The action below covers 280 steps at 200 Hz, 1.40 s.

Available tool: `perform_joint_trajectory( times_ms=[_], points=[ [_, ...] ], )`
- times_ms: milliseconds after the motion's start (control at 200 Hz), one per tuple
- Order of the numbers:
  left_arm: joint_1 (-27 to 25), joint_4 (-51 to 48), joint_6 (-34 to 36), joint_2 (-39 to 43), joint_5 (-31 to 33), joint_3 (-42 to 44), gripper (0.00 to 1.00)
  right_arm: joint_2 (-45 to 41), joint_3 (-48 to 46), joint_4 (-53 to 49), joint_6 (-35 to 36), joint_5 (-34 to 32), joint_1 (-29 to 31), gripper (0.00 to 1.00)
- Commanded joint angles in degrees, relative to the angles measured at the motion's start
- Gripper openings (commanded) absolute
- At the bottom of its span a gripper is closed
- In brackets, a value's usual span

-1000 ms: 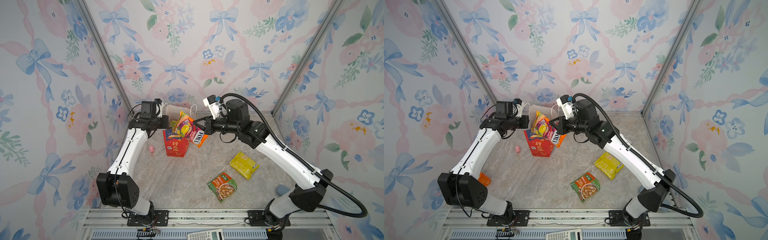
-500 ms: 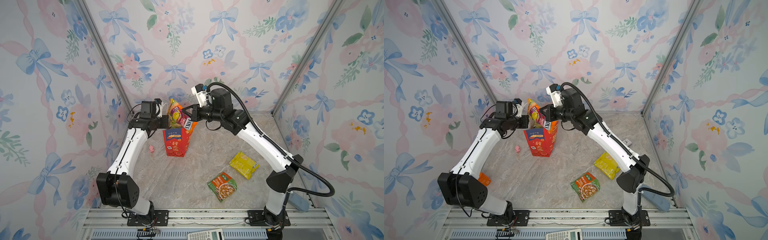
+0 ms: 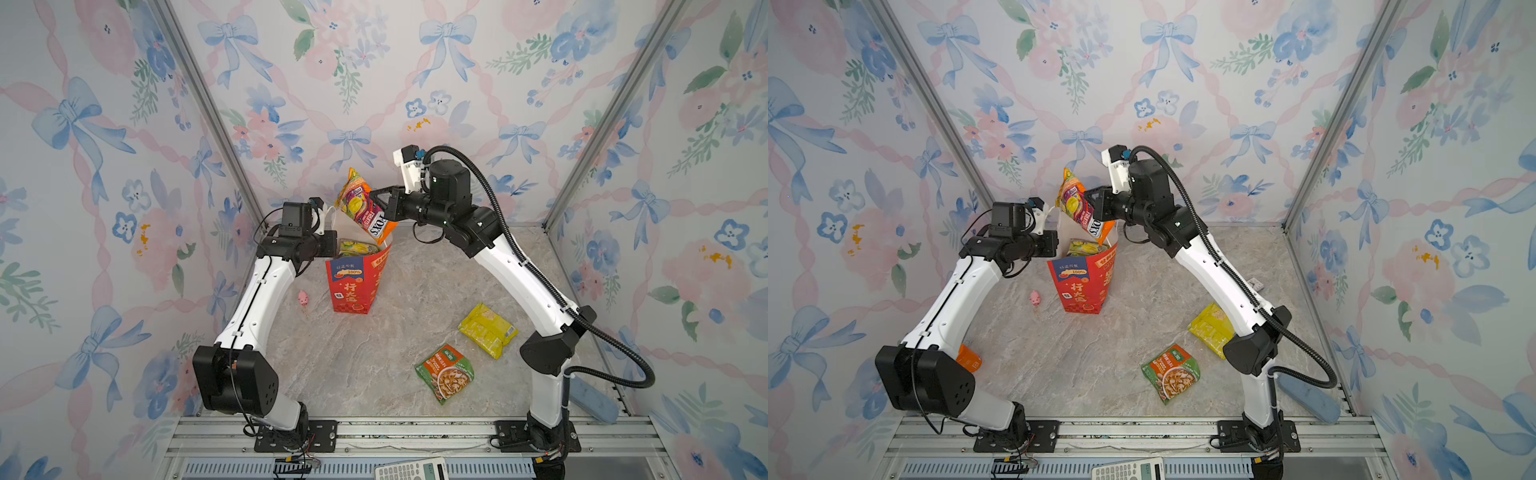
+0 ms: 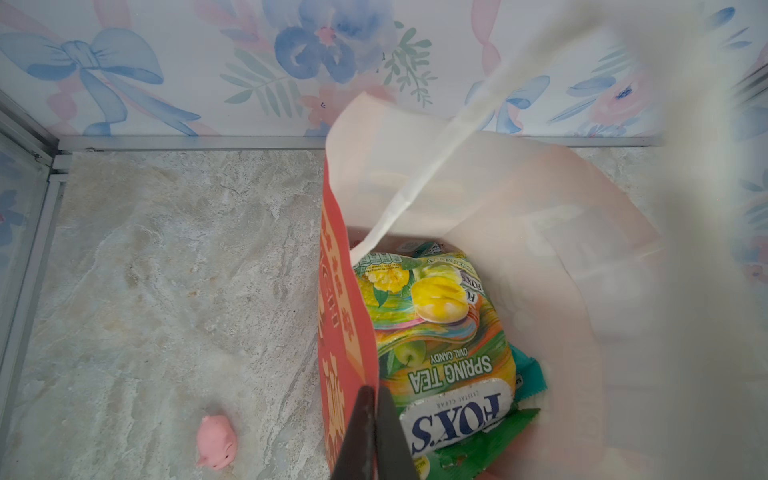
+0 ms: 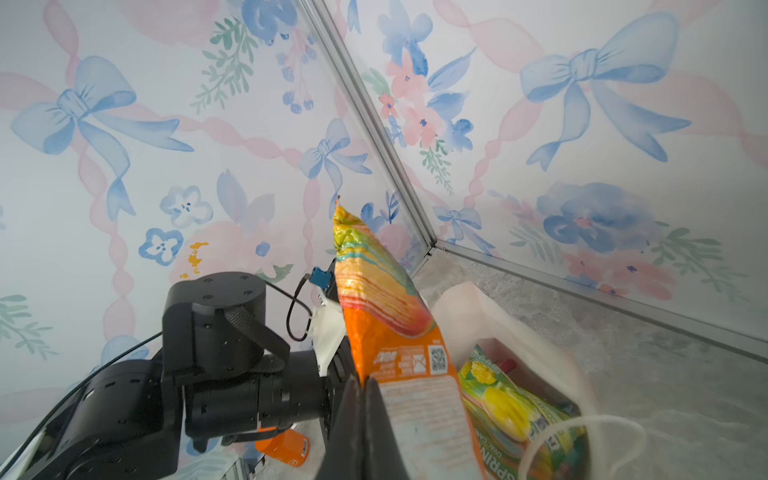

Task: Place the snacks into the paper bag
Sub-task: 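Lower the Fox's Fruits packet into the bag and open the right gripper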

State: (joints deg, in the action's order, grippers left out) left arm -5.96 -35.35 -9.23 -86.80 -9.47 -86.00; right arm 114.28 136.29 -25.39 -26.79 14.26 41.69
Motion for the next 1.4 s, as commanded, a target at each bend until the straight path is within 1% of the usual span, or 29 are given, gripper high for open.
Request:
perform_joint_trajectory(
  times_ms=[0, 230, 375, 525, 660, 725, 840, 915, 1115, 1140, 1395],
  points=[
    [0.0, 0.3, 0.8, 0.9, -1.0, 0.7, 0.00, 3.4, 3.9, 2.6, -1.3, -1.9, -0.2, 0.00],
    [0.0, 0.3, 0.9, 0.7, -1.1, 0.7, 0.00, 9.9, 10.5, 1.6, -2.8, -3.4, 0.2, 0.00],
    [0.0, 0.3, 0.9, 0.5, -1.2, 0.7, 0.00, 11.4, 10.6, 0.6, -2.4, -4.2, 0.8, 0.00],
    [0.1, 0.3, 0.9, 0.4, -1.1, 0.7, 0.00, 9.9, 6.4, 2.5, -2.9, -4.2, 1.4, 0.00],
    [0.1, 0.3, 0.9, 0.3, -1.1, 0.7, 0.00, 7.0, 0.4, 5.9, -3.7, -4.9, 1.8, 0.00],
    [0.1, 0.3, 0.8, 0.2, -1.1, 0.7, 0.00, 5.2, -3.3, 7.7, -4.3, -5.9, 2.1, 0.00],
    [0.1, 0.3, 0.9, 0.2, -1.2, 0.7, 0.00, 1.2, -12.3, 14.2, -6.1, -8.3, 2.5, 0.00],
    [0.1, 0.3, 0.8, 0.2, -1.1, 0.7, 0.00, 0.1, -15.0, 16.5, -6.7, -9.3, 2.8, 0.00],
    [0.1, 0.3, 0.9, 0.1, -1.2, 0.6, 0.00, 0.7, -15.8, 18.3, -8.6, -8.0, 2.9, 0.00],
    [0.0, 0.3, 0.8, 0.1, -1.1, 0.7, 0.00, 1.1, -15.6, 18.4, -10.4, -7.7, 3.0, 0.00],
    [0.1, 0.3, 1.0, 0.1, -1.0, 0.7, 0.00, 3.5, -14.8, 19.3, -14.0, -5.3, 3.3, 0.00]
  ],
)
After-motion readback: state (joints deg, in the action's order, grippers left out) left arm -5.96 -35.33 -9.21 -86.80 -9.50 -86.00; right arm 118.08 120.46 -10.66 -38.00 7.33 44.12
